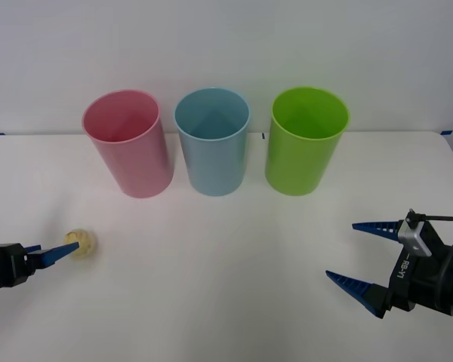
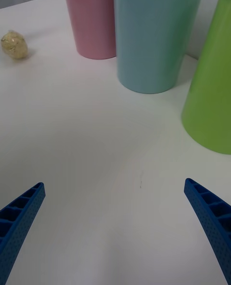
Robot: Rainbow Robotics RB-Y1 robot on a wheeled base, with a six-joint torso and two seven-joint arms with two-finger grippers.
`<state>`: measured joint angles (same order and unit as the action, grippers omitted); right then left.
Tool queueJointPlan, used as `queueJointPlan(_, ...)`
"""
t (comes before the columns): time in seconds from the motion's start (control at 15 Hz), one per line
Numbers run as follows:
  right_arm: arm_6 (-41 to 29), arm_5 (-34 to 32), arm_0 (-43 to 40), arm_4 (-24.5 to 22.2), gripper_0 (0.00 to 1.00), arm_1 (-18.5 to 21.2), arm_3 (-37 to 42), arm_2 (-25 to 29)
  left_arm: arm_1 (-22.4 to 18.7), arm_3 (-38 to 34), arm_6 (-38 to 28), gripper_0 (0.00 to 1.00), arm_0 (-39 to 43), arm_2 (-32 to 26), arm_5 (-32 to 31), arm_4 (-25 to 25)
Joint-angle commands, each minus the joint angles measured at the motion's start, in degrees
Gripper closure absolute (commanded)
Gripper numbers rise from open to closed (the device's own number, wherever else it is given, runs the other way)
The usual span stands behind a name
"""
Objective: Put cans in the blue bin and PET bottles in the pink bin and trash in the green bin.
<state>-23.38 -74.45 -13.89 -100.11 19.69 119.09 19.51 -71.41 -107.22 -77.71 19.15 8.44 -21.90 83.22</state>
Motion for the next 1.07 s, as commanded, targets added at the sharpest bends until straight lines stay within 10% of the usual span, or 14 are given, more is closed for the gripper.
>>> queueJointPlan(0.07,0.00,0.00,0.00,0.00,0.00,0.00,0.00,0.00,-1.97,0.52,0.01,0.00,-0.08,0.52,0.98,-1.04)
queueJointPlan(1.07,0.00,0.00,0.00,0.00,0.00,0.00,0.00,0.00,-7.60,7.99,0.72,0.00,-18.10,22.14,2.39,-5.61)
